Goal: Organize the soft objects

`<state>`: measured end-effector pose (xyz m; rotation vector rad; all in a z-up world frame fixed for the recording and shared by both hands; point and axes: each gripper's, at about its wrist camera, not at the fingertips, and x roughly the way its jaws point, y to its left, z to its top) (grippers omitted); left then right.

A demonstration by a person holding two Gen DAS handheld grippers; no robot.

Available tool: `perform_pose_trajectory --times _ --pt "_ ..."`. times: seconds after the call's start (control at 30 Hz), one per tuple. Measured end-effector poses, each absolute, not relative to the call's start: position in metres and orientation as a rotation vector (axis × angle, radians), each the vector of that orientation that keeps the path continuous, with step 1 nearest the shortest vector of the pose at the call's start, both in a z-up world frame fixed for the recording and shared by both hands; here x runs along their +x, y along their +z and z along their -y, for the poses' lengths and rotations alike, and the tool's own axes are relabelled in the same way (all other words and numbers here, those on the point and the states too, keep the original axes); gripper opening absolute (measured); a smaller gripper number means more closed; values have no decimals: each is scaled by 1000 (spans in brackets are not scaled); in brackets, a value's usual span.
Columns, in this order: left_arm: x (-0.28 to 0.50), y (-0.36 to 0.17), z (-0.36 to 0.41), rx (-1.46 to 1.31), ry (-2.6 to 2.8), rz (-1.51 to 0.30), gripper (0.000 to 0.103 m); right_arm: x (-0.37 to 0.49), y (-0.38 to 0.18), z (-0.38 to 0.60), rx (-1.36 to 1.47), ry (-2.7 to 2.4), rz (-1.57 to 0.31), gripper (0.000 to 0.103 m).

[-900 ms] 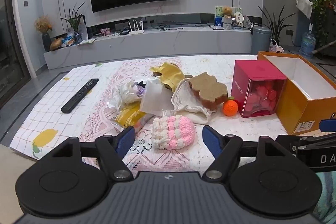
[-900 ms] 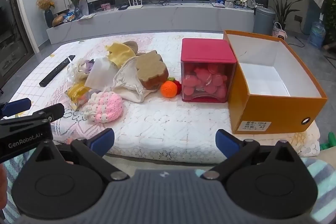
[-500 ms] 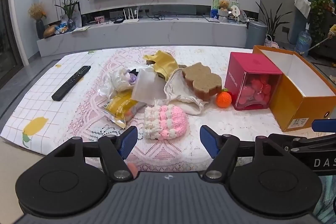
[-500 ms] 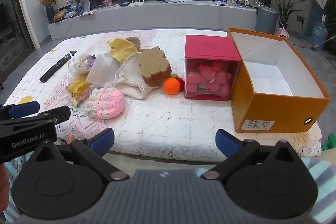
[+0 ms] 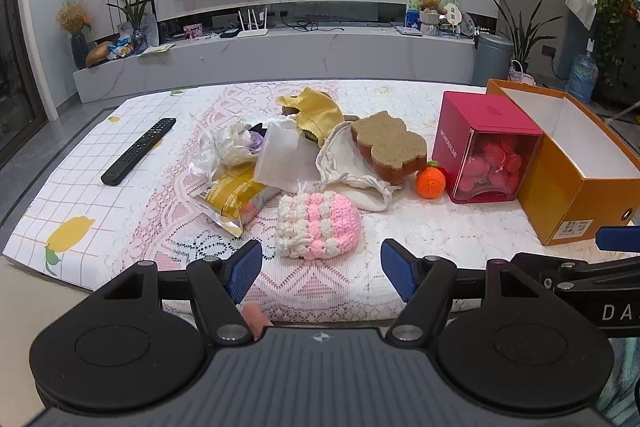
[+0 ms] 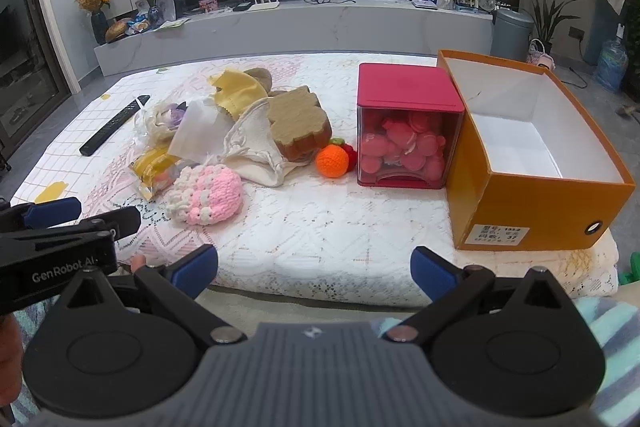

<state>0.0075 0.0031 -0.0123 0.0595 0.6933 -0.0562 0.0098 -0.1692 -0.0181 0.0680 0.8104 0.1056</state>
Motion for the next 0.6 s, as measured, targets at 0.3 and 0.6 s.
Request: perform_pose_trajectory --times 0.3,0.6 --pt "7 -13 -3 59 -57 -695 81 9 -18 169 70 105 -808 100" --pt "6 -18 -5 55 -58 -699 81 10 -21 167 74 108 -819 100"
